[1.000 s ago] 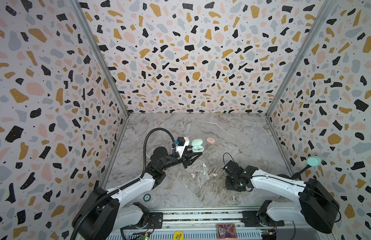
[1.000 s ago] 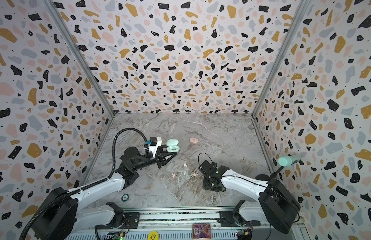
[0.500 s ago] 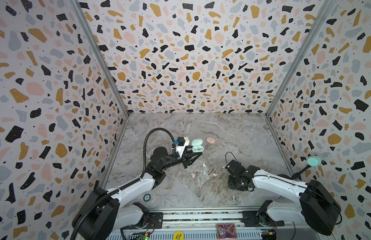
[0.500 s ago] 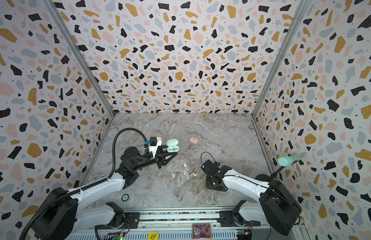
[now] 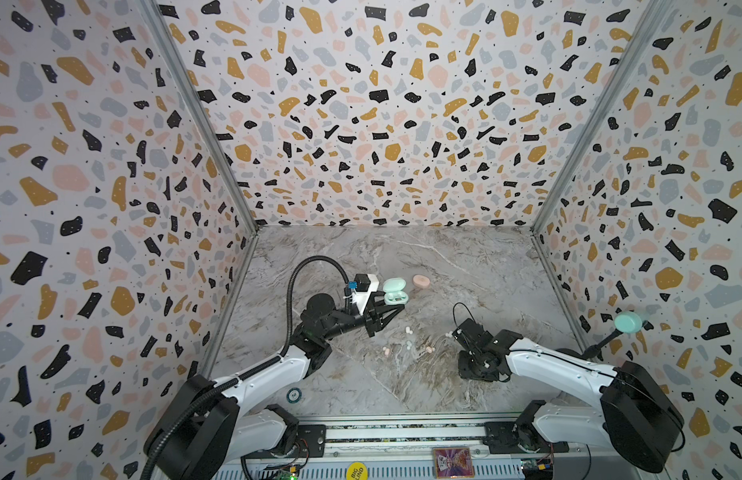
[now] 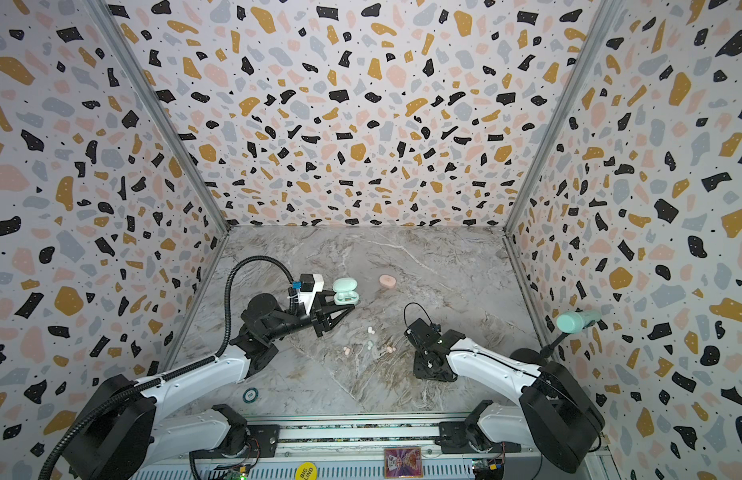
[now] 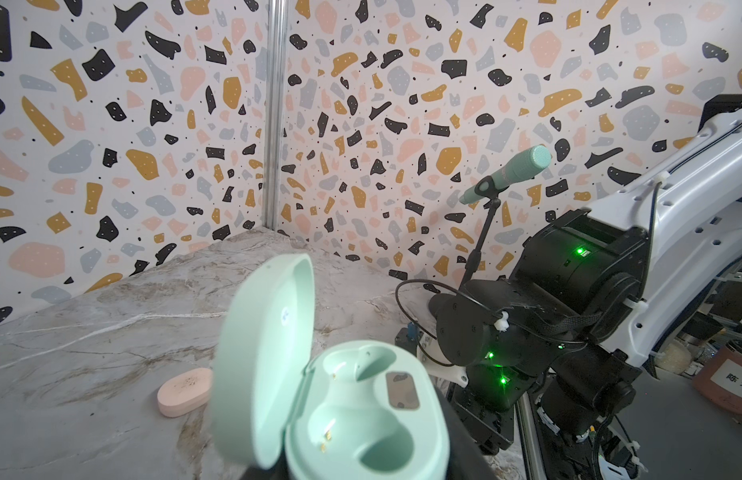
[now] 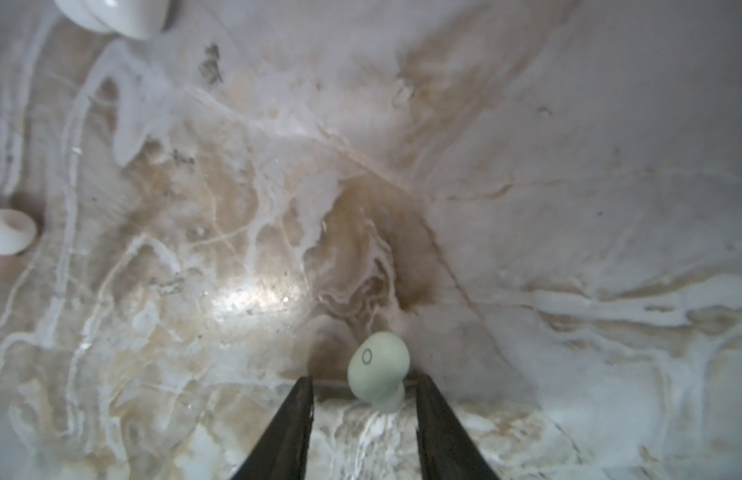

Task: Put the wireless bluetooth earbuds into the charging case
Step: 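Lower the open right gripper around the small mint earbud, then close the right gripper on the mint earbud and lift it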

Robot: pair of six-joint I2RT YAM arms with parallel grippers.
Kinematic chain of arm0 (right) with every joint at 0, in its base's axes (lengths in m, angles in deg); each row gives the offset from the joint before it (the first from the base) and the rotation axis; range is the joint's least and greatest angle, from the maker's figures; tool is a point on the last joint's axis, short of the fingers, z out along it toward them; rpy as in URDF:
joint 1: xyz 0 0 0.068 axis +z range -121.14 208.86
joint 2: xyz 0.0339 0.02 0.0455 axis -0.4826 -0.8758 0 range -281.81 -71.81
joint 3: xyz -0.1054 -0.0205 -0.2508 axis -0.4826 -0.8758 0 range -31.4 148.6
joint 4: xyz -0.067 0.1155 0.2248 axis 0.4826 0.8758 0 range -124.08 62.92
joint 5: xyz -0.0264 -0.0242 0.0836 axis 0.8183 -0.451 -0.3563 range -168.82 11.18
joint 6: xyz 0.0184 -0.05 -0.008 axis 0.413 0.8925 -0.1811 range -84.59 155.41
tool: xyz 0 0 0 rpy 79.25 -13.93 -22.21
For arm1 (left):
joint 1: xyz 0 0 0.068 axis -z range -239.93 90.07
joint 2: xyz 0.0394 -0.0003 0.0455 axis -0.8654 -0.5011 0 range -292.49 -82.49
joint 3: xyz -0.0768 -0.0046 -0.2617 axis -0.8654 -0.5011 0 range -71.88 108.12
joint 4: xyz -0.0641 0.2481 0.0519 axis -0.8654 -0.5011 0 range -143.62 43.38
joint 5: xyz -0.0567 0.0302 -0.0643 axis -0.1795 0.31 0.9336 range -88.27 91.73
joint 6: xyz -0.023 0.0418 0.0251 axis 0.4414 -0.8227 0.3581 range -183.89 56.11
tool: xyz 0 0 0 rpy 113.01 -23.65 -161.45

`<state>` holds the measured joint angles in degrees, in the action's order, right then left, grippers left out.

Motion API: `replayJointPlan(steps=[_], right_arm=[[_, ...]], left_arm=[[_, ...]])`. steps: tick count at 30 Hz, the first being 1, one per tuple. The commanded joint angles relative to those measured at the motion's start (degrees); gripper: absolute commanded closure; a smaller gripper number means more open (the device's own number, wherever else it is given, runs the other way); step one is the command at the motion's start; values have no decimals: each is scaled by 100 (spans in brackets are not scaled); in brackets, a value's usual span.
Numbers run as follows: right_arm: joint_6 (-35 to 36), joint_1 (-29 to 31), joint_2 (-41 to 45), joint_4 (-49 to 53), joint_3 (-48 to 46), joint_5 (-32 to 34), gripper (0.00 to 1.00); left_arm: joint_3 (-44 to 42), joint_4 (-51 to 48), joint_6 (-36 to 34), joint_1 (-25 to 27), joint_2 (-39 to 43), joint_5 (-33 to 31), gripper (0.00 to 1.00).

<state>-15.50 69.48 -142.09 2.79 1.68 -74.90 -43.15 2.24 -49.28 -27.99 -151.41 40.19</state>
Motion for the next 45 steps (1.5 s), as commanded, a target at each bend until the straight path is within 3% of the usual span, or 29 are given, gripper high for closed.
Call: replayJointPlan(steps=[1, 18, 30, 45], right_arm=[[-77, -164, 254, 240, 164, -172, 56], [-439, -585, 233, -317, -9, -381, 57], [-287, -588, 92, -230, 16, -302, 58], [420, -583, -244, 161, 491, -199, 60]], left_arm=[[10, 309, -7, -22, -5, 65, 78], [10, 290, -8, -22, 46, 92, 78], [8, 277, -19, -22, 64, 83, 78], [10, 247, -33, -22, 72, 74, 78]])
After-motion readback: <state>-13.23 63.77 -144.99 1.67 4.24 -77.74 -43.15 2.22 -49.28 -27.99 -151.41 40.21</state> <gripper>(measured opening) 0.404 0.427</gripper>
